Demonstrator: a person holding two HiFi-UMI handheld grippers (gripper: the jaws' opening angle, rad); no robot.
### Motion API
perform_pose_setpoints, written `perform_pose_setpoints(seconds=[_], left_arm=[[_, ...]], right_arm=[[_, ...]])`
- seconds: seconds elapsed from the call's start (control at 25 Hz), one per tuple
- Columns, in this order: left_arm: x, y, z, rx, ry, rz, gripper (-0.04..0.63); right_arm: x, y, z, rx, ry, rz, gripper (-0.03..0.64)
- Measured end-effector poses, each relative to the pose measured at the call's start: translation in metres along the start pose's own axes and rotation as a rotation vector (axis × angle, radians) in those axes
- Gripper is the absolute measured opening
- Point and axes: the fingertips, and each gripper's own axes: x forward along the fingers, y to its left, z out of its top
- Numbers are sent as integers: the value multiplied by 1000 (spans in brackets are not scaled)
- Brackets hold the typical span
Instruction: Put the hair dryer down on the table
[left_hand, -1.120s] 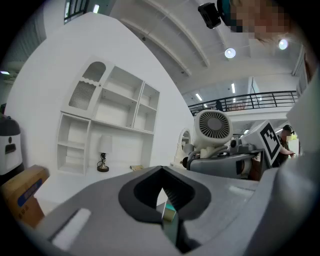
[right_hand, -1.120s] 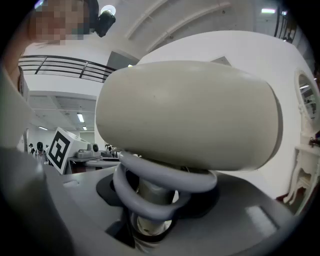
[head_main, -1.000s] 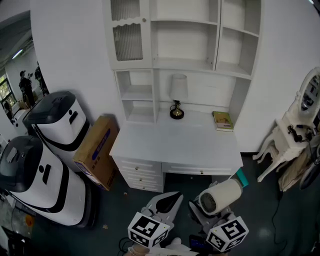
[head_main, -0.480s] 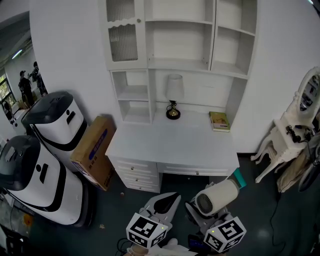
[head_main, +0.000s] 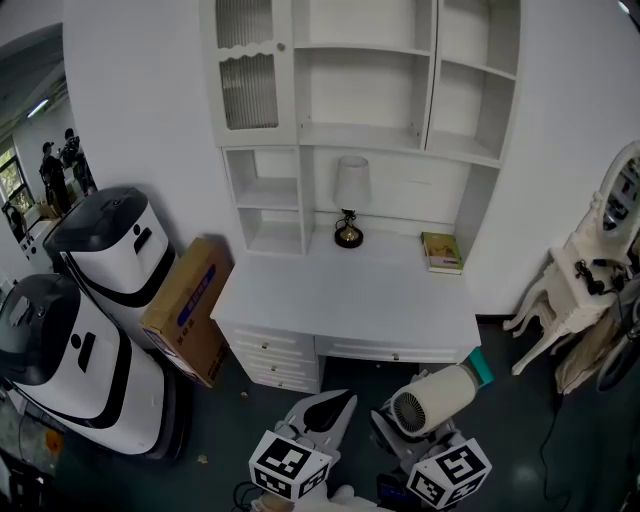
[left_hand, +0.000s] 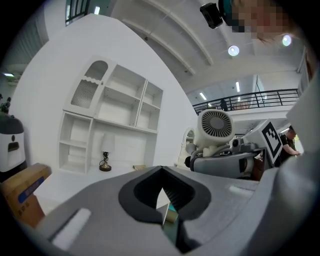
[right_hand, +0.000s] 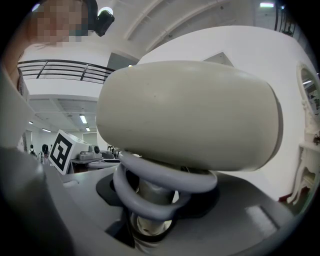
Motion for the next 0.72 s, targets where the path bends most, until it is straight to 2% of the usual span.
perform_pose_setpoints(seconds=[0.72], left_arm=[[44,68,9,17,46,-92,0]], right_arm=[[74,-30,20,5,-32,-63,244]])
